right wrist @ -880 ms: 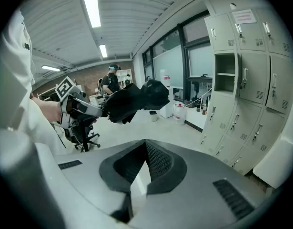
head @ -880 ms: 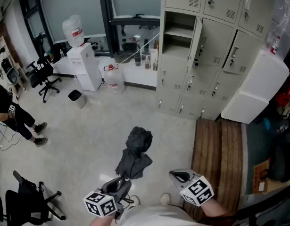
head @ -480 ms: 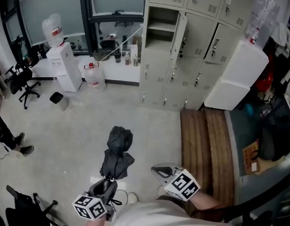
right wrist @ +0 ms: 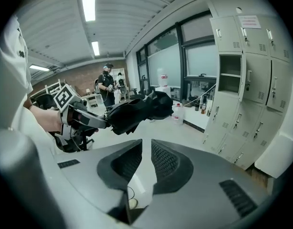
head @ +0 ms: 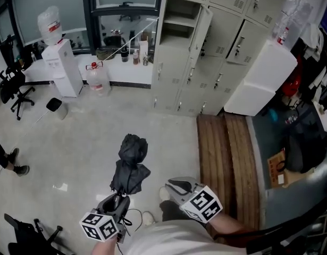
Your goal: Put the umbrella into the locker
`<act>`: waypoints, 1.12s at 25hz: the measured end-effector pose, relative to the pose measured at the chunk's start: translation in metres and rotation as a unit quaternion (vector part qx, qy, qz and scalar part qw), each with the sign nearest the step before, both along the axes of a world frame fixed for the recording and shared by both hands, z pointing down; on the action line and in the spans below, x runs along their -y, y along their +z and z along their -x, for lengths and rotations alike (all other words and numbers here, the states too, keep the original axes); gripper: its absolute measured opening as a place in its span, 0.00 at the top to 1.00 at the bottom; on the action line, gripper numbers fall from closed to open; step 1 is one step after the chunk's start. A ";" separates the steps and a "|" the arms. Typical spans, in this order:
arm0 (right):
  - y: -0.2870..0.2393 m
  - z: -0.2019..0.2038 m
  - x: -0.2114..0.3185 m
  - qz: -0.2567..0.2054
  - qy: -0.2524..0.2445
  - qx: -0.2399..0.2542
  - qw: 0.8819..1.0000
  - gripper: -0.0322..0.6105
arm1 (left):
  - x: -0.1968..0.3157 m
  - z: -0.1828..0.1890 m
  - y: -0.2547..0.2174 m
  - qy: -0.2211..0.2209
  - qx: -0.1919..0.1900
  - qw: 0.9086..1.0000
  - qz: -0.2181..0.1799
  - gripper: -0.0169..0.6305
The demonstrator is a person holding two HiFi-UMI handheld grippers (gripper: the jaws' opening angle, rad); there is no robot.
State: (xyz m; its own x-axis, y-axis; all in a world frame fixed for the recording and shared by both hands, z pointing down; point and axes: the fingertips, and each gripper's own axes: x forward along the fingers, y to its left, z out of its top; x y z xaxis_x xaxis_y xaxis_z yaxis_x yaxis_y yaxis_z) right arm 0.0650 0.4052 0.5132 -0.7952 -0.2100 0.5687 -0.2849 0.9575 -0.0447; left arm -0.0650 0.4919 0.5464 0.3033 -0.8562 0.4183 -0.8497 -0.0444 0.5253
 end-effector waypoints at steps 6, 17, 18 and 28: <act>0.004 0.023 0.062 -0.007 0.013 0.014 1.000 0.89 | 0.065 0.018 -0.006 0.005 0.014 1.000 -0.012 0.72; -0.023 0.031 0.260 -0.008 0.040 0.056 0.998 0.89 | 0.271 0.028 -0.027 0.025 0.027 0.999 0.007 0.72; -0.024 0.029 0.276 -0.007 0.041 0.055 0.998 0.89 | 0.289 0.029 -0.029 0.025 0.026 0.999 0.005 0.72; -0.016 0.023 0.386 -0.004 0.089 0.039 0.995 0.92 | 0.445 0.037 -0.034 0.050 0.030 0.998 0.001 0.72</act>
State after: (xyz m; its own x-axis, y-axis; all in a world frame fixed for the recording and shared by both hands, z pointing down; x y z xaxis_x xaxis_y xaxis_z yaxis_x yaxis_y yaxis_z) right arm 0.0419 0.0194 0.4970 -0.7871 -0.3554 0.5042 -0.4459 0.8926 -0.0668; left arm -0.1017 0.0473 0.5121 0.3621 -0.8219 0.4397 -0.8707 -0.1297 0.4744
